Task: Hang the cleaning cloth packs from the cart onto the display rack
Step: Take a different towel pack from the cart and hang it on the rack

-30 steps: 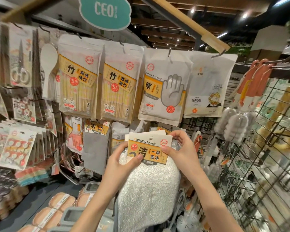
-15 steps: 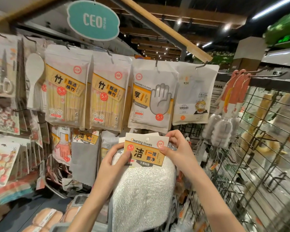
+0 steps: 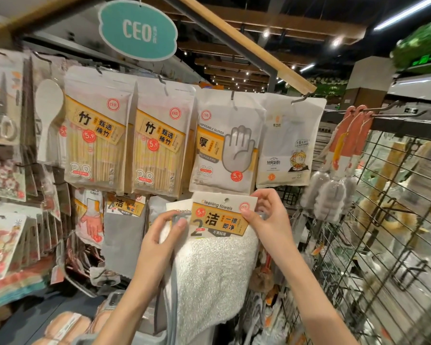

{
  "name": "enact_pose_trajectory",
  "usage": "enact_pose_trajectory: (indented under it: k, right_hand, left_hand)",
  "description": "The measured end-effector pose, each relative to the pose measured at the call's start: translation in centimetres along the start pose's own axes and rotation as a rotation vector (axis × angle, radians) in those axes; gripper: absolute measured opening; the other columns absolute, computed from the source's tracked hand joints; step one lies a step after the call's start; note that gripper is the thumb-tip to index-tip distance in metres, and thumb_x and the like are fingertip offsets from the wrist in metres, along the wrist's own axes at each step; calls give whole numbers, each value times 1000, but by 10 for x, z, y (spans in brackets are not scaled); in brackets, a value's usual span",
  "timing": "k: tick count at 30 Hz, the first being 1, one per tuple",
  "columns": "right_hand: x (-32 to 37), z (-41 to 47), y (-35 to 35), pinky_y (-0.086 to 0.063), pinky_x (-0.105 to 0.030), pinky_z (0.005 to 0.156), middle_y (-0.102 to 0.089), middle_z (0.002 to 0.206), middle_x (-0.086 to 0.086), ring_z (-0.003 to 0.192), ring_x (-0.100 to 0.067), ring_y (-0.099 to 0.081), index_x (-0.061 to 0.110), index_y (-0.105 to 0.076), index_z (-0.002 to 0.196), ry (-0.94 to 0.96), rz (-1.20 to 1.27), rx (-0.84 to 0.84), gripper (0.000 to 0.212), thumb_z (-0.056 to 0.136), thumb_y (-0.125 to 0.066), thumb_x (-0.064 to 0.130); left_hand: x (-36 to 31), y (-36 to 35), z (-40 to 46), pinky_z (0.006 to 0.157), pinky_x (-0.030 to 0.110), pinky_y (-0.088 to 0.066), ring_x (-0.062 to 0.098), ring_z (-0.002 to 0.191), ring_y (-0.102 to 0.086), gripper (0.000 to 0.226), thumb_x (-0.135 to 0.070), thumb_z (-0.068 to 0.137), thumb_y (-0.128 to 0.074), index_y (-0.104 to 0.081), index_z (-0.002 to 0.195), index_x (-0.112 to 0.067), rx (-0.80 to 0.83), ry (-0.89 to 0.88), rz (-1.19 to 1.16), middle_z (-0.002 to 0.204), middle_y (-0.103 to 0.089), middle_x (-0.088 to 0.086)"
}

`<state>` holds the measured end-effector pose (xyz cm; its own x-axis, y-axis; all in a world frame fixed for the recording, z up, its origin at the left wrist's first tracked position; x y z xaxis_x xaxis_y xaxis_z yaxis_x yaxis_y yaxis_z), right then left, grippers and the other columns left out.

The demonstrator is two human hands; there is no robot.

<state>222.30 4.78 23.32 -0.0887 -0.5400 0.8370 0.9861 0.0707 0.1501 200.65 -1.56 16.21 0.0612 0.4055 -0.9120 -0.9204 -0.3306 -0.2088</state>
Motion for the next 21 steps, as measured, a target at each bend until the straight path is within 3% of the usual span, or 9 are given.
enact_pose_trajectory:
  k: [4,8,10,13,16,21]
  right_hand:
    - [-12,4,15,-51,-16,60,-61,94,-2,73,1,-63,22,-52,93,-53,25,-36,28,82,-67,1]
    - [-36,5,23,-56,-26,70,-65,101,-9,87,-16,-65,21,-51,94,-119,10,-75,29,83,-65,-2]
    - [-47,4,26,-55,-22,67,-68,99,-9,84,-16,-66,22,-50,94,-145,29,-89,30,84,-64,-3]
    - [-61,3,26,-51,-15,60,-69,96,-6,78,-8,-66,22,-50,95,-185,26,-94,29,84,-64,-1]
    - [-74,3,23,-51,-20,62,-67,96,-6,78,-13,-65,20,-50,98,-221,9,-105,28,84,-65,0]
    - [-90,3,20,-52,-17,59,-66,92,-5,80,-16,-64,20,-53,98,-245,27,-120,28,84,-64,-2]
  left_hand:
    - [-1,9,1,74,15,-45,0,91,-60,12,-40,75,-68,-65,87,-38,-15,-23,59,99,-66,-18]
    - [-3,15,3,86,12,-34,-16,106,-50,28,-16,77,-77,-63,93,-34,-38,-81,199,104,-63,-29]
    - [-4,18,4,87,10,-32,-19,106,-48,31,-11,75,-78,-63,95,-30,-45,-97,220,104,-64,-28]
    - [-5,23,3,88,12,-33,-15,107,-49,31,-9,77,-77,-63,95,-30,-51,-105,228,104,-64,-25]
    - [-8,26,2,89,13,-33,-12,109,-49,32,-8,77,-76,-63,95,-32,-53,-121,265,103,-63,-27]
    - [-13,31,0,90,9,-33,6,112,-52,33,-3,78,-74,-62,95,-28,-51,-161,338,106,-64,-13]
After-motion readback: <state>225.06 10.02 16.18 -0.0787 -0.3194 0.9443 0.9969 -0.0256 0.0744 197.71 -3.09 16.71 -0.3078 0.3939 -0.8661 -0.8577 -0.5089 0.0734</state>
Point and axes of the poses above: each hand's wrist, its own z-axis towards the middle knuckle, its own y-axis out of the back of the hand, x = y × z, the point moved 9 cm from there along z, towards the middle knuckle
